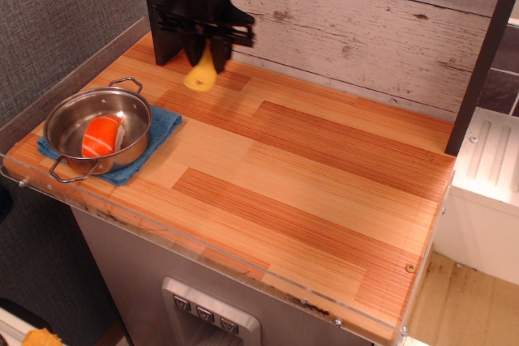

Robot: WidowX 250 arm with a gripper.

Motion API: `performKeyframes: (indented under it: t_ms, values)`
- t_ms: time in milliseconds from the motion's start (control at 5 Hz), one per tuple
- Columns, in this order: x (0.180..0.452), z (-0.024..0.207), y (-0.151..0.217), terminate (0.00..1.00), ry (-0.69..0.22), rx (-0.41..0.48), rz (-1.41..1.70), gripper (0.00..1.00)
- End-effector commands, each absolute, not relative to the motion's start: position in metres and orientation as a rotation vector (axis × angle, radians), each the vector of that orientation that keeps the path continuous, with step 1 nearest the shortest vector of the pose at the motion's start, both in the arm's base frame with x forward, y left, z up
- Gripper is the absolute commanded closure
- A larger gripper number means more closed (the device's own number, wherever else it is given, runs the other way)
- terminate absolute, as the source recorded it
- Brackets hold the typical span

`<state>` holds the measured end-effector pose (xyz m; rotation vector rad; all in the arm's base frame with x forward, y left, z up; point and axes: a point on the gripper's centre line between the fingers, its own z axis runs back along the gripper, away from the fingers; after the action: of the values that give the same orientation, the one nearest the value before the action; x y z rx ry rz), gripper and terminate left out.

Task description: Place the yellow brush in front of the silver pot.

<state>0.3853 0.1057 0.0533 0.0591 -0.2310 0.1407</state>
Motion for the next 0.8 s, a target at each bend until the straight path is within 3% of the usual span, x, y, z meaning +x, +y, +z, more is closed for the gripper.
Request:
performKeyframes:
  t_ms: [0,400,600]
  values:
    - [0.400,0.046,0.136,0.00,-0.215,0.090,0.150,1.00]
    - [0.406,0.028,0.150,0.00,-0.179,0.095,0.147,1.00]
    - [0.406,0.029,0.151,0.00,-0.171,0.088,0.105,0.00]
